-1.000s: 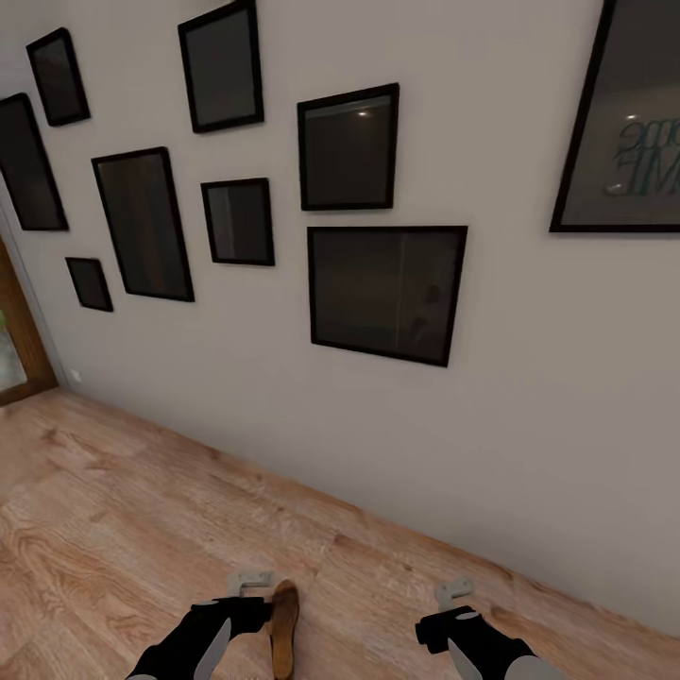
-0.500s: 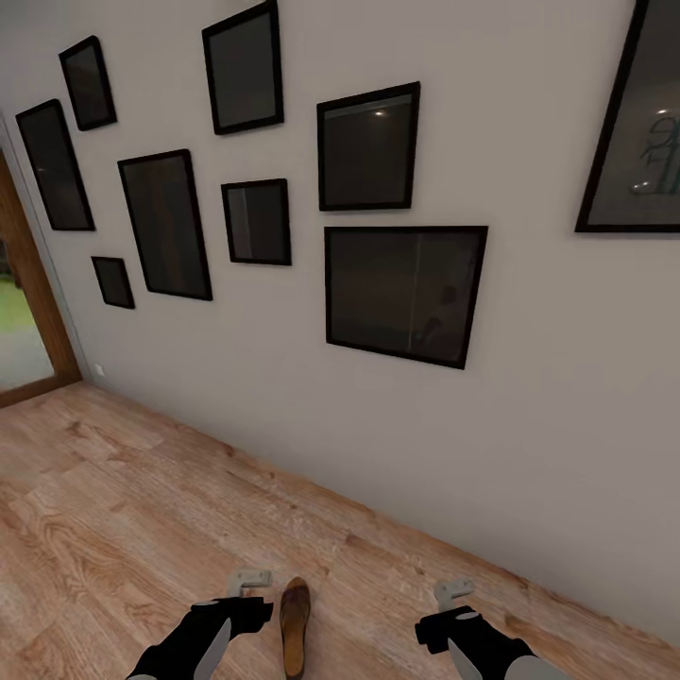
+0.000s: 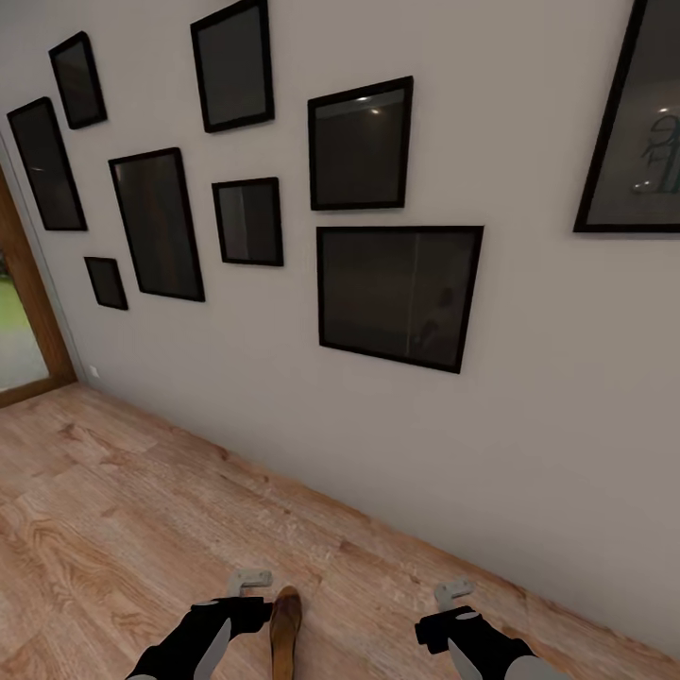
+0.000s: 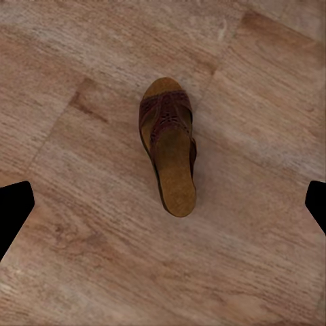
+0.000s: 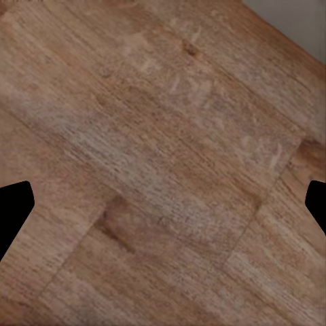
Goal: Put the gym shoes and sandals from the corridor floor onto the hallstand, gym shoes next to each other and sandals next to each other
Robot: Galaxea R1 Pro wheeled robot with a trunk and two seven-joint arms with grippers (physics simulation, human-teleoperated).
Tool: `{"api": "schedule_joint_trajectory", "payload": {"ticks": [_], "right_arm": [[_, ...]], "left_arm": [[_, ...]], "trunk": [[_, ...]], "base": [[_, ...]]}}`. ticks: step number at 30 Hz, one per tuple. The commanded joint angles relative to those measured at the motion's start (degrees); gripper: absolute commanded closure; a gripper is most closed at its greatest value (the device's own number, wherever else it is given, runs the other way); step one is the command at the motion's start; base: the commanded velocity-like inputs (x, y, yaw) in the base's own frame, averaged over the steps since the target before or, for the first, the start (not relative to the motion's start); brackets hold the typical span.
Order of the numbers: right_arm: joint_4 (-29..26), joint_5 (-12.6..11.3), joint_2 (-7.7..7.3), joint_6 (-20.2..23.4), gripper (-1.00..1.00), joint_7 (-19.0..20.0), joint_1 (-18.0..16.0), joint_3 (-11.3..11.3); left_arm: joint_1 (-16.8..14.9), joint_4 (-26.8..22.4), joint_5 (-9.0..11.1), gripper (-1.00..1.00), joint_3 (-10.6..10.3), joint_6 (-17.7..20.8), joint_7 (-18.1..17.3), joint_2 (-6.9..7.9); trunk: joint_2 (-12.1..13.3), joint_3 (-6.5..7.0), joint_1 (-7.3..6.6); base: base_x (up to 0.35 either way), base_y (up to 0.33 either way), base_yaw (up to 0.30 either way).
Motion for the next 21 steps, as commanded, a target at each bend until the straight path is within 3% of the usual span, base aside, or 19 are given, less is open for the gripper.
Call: {"api": "schedule_joint_trajectory", "payload": {"ticks": [1, 21], "right_arm": [[0.0, 0.0, 0.0, 0.0, -1.0, 0.0, 0.0, 0.0], [0.0, 0.0, 0.0, 0.0, -1.0, 0.0, 0.0, 0.0]], "left_arm": [[0.0, 0.0, 0.0, -1.0, 0.0, 0.0, 0.0, 0.0], [0.0, 0.0, 0.0, -1.0, 0.0, 0.0, 0.0, 0.0]], "trunk": [[0.0, 0.0, 0.0], [0.0, 0.0, 0.0]], "base": [[0.02, -0.017, 0.0], [0.003, -0.065, 0.0]]}}
